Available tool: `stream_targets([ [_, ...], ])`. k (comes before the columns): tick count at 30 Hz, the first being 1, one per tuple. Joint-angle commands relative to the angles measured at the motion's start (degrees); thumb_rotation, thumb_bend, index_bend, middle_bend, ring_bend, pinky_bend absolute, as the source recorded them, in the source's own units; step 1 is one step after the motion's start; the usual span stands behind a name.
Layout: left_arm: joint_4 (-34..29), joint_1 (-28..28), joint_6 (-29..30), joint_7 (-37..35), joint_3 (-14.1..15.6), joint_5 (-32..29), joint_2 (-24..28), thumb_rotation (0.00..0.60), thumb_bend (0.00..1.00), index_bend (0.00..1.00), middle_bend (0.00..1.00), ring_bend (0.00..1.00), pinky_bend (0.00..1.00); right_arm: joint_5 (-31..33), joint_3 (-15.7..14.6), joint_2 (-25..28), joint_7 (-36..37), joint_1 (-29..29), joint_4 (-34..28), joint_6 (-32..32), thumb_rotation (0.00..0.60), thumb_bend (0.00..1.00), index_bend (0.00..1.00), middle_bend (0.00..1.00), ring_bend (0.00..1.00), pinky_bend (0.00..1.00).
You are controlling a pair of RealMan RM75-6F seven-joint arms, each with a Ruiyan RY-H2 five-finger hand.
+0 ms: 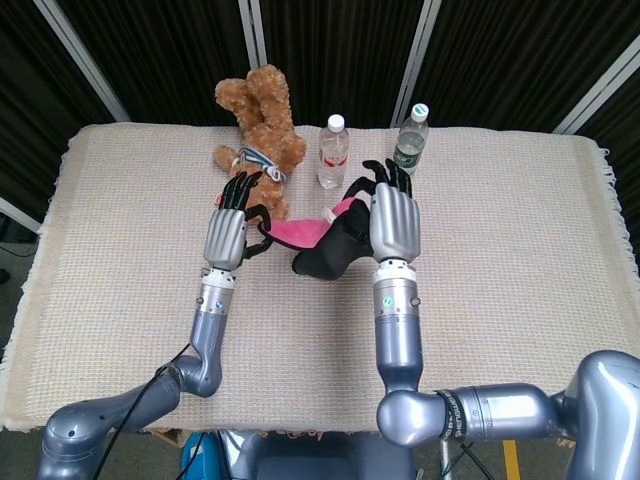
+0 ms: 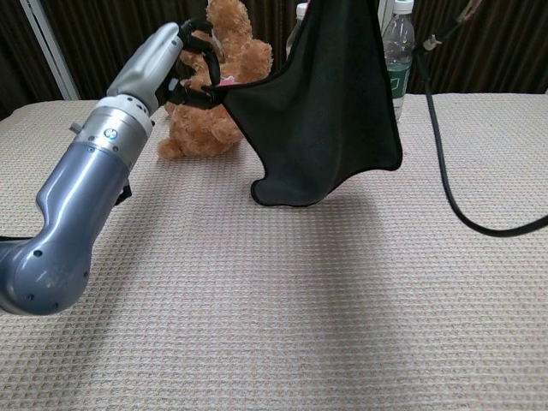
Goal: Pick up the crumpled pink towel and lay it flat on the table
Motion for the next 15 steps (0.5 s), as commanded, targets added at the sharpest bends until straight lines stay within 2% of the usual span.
stream_targets([
  [1, -4.4, -1.5, -1.1, 2.6, -2.3, -1.0, 3.1, 0.6, 0.51, 0.66, 0.08, 0.0, 0.0, 1.3, -1.0, 2.3, 1.0, -2.5, 0.0, -3.0, 0.6, 0.59, 0.73, 0.2, 0.0, 0.0],
  [6, -10.6, -2.5, -2.6, 8.0, -4.1, -3.1, 6.4, 0.6, 0.51, 0.66, 0.08, 0.0, 0.0, 1.9, -1.5, 5.6, 3.4, -5.4, 0.4, -8.2, 0.6, 0.59, 0.73, 0.2, 0.0, 0.0],
  [15, -13.2, -5.3, -3.9, 13.5, -6.6, -5.7, 8.4, 0.6, 0.51, 0.66, 0.09, 0.0, 0.0, 0.0, -1.1, 9.1, 6.8, -6.2, 3.0, -14.3, 0.6, 0.6, 0.73, 0.2, 0.0, 0.0],
])
